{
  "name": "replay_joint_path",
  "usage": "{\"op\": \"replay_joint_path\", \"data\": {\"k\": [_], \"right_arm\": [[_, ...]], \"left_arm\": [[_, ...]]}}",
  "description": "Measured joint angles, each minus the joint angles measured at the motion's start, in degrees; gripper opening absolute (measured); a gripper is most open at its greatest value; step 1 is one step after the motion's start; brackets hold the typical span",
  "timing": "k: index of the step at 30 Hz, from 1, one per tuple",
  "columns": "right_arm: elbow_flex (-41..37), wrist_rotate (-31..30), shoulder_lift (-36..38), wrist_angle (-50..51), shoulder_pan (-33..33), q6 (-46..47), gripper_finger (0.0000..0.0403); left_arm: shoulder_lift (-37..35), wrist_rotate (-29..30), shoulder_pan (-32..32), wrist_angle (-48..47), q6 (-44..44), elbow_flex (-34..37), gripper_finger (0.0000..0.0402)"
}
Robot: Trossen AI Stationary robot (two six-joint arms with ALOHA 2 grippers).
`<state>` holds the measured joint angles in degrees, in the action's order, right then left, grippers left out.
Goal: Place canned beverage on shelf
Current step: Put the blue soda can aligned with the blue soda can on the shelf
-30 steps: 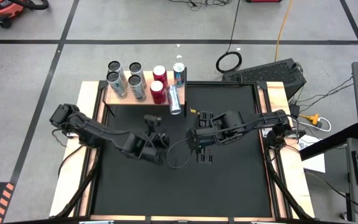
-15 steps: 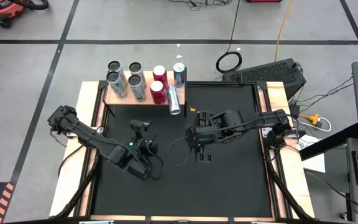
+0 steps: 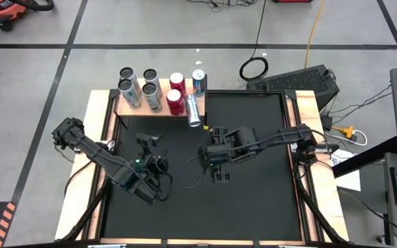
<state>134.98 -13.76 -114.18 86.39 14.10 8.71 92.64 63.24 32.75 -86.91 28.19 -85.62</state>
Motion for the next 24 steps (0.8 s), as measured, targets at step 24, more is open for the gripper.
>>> {"op": "replay_joint_path", "data": {"k": [24], "right_arm": [[0.0, -19.5, -14.5, 0.1, -4.4, -5.6, 0.0400]], "left_arm": [[-7.4, -11.6, 5.0, -3.1, 1.3, 0.0, 0.0341]]}}
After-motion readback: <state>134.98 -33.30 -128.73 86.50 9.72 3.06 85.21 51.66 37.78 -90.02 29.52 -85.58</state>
